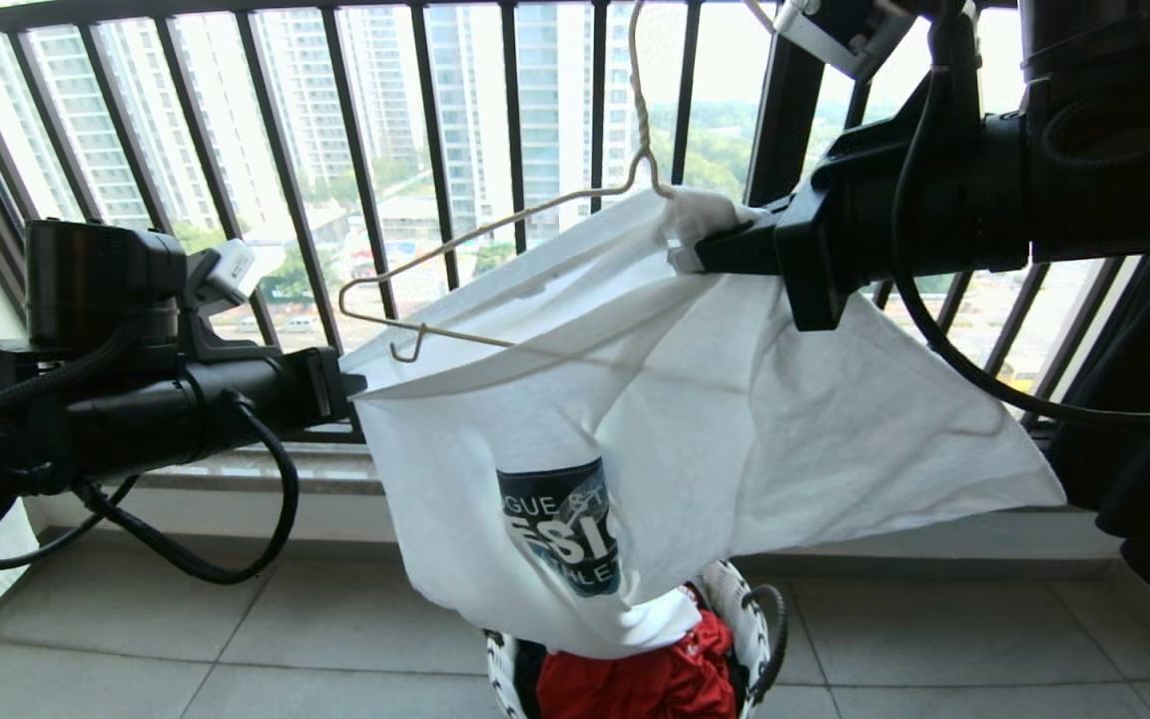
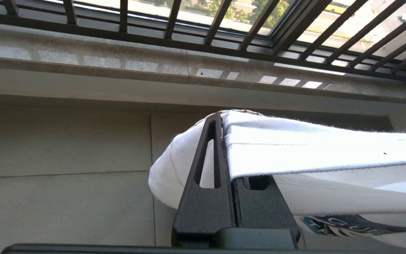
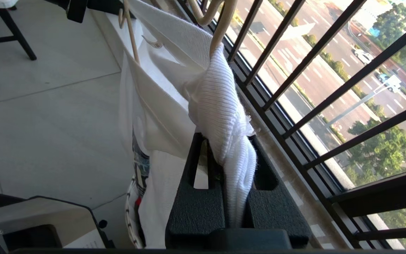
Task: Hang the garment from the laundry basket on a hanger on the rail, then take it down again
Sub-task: Hang the clothes on the clothes rack
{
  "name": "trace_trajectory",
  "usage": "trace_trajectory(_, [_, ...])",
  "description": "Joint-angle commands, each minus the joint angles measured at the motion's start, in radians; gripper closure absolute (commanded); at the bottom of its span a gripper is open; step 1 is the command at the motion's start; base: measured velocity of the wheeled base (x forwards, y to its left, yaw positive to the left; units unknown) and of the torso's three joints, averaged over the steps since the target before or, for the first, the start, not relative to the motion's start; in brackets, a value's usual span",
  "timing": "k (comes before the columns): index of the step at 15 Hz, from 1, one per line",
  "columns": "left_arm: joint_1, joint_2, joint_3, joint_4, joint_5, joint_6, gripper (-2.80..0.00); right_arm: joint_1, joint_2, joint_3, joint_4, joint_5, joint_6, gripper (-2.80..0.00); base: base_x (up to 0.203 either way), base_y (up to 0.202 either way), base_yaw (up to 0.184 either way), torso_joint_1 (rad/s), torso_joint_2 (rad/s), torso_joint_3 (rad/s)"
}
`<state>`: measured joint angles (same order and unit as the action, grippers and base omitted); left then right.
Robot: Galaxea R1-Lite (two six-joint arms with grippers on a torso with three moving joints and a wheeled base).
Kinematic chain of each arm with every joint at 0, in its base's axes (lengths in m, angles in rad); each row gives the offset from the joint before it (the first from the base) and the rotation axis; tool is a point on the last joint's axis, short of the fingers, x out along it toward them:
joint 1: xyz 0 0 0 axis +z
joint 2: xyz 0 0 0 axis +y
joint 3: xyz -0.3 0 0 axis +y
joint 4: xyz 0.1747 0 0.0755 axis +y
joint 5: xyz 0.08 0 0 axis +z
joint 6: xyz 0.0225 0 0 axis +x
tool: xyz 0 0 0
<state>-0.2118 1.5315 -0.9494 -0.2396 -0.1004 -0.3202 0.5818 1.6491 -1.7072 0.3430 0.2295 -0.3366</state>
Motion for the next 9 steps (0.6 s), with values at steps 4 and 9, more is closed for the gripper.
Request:
trace_trajectory(4, [0.034,0.013,-0.02,0.001,-0.004,0.0,0.0,-0.025,-0.001,0.053,-0.067,0.019,-0.021,0.0,0.0,0.0,0.0,0.0,0.0,0.0])
trace_trajectory(9, [0.049,-0.01,-0.029,0.003,-0.005,0.006,0.0,-0.037,0.017,0.108,-0.104,0.017,-0.085,0.0,0.0,0.0,0.0,0.0,0.0,0.0])
